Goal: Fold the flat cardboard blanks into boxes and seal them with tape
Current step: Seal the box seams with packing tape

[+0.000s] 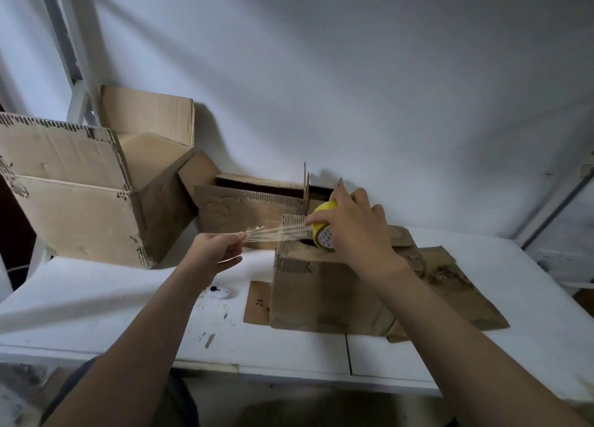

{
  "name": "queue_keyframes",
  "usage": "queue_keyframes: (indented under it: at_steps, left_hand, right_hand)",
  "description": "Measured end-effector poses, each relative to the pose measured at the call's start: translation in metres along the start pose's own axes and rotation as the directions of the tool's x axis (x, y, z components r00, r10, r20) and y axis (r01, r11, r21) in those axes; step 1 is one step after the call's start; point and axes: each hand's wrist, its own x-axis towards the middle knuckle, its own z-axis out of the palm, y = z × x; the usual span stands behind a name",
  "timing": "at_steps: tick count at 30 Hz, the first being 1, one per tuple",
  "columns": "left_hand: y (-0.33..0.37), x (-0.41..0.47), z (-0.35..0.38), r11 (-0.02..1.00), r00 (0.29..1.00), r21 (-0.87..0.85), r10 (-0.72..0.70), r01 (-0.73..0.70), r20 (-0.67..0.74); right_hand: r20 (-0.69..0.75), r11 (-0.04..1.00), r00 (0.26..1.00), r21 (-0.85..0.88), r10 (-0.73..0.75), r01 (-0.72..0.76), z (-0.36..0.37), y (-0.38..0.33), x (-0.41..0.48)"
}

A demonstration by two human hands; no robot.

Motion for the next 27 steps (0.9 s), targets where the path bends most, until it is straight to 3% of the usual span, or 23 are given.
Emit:
queue_keyframes:
  at_steps: [6,14,27]
  left_hand:
    - [-0.003,0.006,-0.002,0.999,1.0,-0.035,0.025,-0.024,0.016]
    - [-0.04,0.008,0.016,0.992,0.993,-0.078,-0.094,0.099,0.071]
    - [-0.062,-0.003,0.059,0.987,1.0,0.159,0.002,-0.004,0.013]
  right_hand:
    - [-0.008,1.0,1.0,-0.021,0.022,-0.022,0.001,-0.006,0.002]
    - [-0.006,0.997,0.999,-0.058,0.044,-0.044,0.001,-0.011,0.001]
    - [-0.041,0.994,0.997,-0.075,0.071,-0.074,0.006,-0.016,-0.002]
